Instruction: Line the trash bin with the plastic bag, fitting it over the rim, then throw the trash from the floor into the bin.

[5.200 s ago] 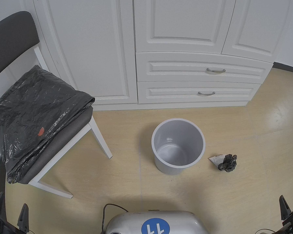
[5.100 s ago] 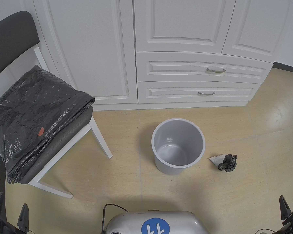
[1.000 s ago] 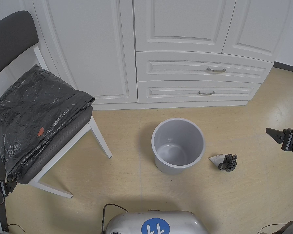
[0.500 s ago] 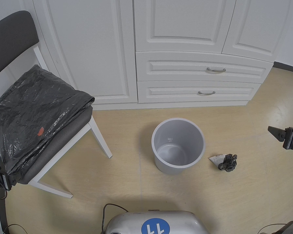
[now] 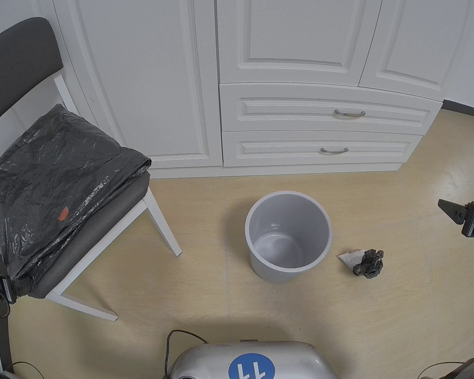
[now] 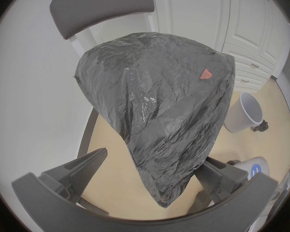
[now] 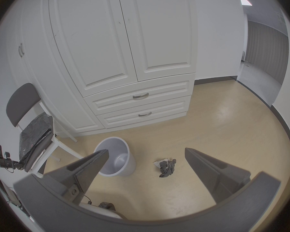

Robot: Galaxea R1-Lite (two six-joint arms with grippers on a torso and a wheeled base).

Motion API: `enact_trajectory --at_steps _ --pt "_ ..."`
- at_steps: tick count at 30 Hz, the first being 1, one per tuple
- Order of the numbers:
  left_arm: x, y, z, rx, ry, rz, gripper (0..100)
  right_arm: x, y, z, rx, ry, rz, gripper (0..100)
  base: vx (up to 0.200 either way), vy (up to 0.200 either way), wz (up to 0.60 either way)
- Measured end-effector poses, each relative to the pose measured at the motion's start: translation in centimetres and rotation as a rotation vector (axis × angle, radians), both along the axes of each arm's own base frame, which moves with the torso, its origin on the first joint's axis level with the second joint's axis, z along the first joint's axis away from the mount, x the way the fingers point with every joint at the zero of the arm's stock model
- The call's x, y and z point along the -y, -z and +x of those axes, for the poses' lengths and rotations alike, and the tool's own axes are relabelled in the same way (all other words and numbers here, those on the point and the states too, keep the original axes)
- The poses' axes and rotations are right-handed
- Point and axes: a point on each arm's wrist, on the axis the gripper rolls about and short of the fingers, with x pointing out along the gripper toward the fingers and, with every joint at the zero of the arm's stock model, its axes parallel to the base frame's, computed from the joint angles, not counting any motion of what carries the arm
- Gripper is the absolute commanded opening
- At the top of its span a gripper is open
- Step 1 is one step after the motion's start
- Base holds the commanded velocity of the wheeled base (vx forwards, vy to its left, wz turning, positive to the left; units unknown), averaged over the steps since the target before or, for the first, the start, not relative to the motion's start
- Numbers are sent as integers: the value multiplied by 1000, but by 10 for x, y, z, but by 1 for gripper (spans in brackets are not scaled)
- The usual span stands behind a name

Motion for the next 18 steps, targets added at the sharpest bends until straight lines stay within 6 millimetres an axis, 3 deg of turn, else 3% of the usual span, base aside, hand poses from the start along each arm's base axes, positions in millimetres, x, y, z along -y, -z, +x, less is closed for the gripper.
enact_trajectory --at_steps 11,18 --pt "-18 -13 -3 138 -135 48 100 4 -3 0 34 14 2 100 0 0 0" --pt "-18 -19 -7 285 -218 6 100 4 -3 1 35 14 3 100 0 0 0"
